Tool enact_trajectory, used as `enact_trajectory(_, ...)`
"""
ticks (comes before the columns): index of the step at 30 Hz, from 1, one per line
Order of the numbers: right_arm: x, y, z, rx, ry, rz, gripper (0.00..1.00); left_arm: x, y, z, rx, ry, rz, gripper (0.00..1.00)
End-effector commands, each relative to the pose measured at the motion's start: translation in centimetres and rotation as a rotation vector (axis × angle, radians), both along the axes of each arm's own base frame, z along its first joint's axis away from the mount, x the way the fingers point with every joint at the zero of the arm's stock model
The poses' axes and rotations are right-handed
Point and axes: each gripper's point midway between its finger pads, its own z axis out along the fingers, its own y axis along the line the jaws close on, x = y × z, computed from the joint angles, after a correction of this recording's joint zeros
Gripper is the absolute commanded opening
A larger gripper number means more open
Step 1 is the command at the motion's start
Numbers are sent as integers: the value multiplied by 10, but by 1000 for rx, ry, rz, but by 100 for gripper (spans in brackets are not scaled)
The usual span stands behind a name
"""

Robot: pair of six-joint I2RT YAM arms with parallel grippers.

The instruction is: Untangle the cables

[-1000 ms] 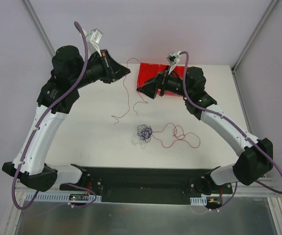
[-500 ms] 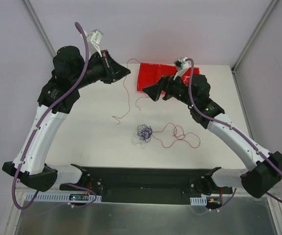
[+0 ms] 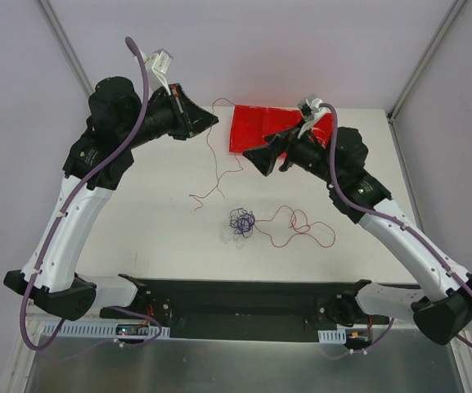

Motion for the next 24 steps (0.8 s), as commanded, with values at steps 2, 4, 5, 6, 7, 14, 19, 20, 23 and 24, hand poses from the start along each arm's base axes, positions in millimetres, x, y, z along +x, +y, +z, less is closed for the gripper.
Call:
enact_trajectory(2, 2, 26, 32, 95, -12, 60, 97, 0, 3, 16, -30, -43, 3, 0)
enact_trajectory(4, 6, 33, 32, 99, 20, 59, 98, 2, 2, 14, -28, -39, 5, 0)
enact_trajectory(5, 7, 37, 32, 102, 28, 65, 98, 2, 2, 15, -28, -40, 5, 0)
enact_trajectory(6, 6, 42, 33, 105, 27, 76, 98, 1, 2, 15, -30, -38, 5, 0)
enact_trajectory(7, 4, 46, 34, 105, 24, 77, 98, 2, 2, 14, -28, -37, 7, 0)
enact_trajectory(14, -1, 67, 30, 66, 31, 46, 94, 9, 4, 10, -27, -18, 39, 0)
enact_trajectory(19, -2, 79, 29, -7, 7, -9, 89, 11, 5, 9, -30, -12, 55, 0)
enact_trajectory(20, -2, 82, 31, -18, -10, -17, 89, 13, 5, 8, -28, -9, 56, 0)
enact_trajectory(23, 0, 90, 24, -73, -7, -26, 86, 13, 4, 8, -31, -4, 55, 0)
enact_trajectory(24, 3, 90, 23, -91, -7, -51, 85, 14, 4, 8, -32, -2, 59, 0)
